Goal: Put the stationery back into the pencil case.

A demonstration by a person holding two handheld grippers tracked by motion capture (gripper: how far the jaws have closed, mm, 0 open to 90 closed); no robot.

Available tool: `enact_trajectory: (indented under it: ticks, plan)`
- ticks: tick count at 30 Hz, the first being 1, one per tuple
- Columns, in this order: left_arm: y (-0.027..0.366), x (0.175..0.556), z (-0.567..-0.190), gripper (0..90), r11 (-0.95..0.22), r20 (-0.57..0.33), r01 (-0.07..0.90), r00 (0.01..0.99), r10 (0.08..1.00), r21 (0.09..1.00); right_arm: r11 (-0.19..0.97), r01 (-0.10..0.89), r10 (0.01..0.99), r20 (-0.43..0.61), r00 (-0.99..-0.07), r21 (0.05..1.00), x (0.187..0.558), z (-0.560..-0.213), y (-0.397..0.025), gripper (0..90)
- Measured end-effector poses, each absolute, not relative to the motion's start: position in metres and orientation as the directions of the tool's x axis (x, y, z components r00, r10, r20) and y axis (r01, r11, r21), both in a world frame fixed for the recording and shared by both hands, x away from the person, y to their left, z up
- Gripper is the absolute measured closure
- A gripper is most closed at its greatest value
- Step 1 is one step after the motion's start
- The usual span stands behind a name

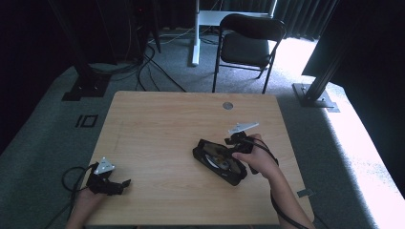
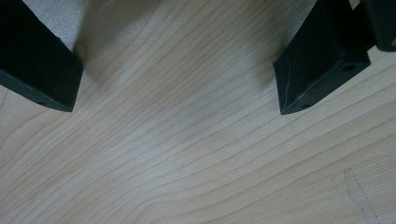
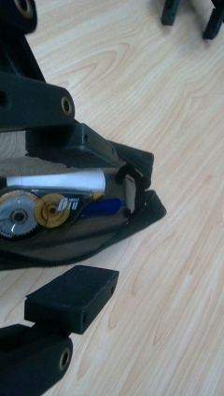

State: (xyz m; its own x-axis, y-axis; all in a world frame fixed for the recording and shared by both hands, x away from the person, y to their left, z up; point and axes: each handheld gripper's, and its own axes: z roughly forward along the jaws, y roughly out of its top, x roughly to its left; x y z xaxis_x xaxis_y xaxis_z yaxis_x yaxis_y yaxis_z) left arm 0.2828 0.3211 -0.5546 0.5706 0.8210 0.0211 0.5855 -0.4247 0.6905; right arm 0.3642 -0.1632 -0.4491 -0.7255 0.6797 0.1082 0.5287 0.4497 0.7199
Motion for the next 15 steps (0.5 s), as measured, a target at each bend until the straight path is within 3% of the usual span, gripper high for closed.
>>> enact_trajectory:
  ticks: [15]
  plan:
    - [0.321,0.283,-0.555,1.2,-0.425,0.021,0.586,0.570,0.821,0.690,0.340,0.543,0.752,0.124,-0.647,0.768,0.364,-0.450,-0.192,36.7]
